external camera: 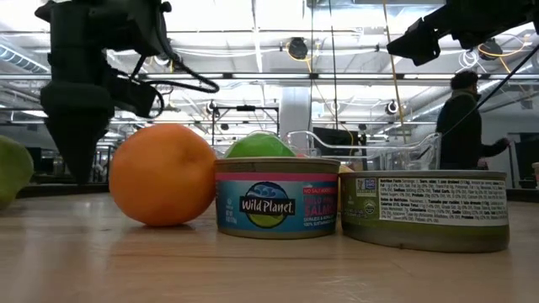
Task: Pick & Place Food Item
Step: Put the green pear into the bottom left transparent bin
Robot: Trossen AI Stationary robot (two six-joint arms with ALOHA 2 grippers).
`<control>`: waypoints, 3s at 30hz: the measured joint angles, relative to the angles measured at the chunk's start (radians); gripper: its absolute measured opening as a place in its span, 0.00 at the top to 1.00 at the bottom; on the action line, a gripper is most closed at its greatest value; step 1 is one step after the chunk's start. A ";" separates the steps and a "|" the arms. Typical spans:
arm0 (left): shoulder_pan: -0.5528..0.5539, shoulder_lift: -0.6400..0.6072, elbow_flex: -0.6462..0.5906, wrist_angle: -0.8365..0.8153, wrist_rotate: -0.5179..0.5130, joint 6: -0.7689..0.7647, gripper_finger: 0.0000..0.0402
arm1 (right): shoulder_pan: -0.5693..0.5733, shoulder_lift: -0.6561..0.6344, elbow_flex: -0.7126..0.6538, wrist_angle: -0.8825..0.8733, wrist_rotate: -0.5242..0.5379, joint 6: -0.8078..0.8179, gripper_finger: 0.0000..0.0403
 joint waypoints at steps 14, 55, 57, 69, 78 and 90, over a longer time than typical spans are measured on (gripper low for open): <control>0.012 -0.046 0.001 -0.192 0.327 0.681 0.26 | 0.000 0.000 0.000 0.007 0.000 0.022 0.21; -0.096 -0.050 0.006 -0.290 0.564 -0.207 0.26 | 0.000 0.000 0.000 -0.022 -0.004 0.023 0.21; -0.076 -0.052 0.007 -0.274 0.534 -0.195 0.26 | 0.000 0.000 0.000 -0.021 -0.004 0.023 0.21; 0.098 -0.053 0.013 0.059 0.143 -0.021 0.26 | 0.001 0.001 0.000 -0.009 -0.004 0.022 0.21; 0.121 -0.067 0.145 -0.070 0.144 0.179 0.26 | 0.001 0.005 0.000 -0.011 -0.004 0.018 0.21; 0.091 -0.062 0.139 -0.129 0.051 0.554 0.26 | 0.001 0.005 0.000 -0.018 -0.004 0.018 0.21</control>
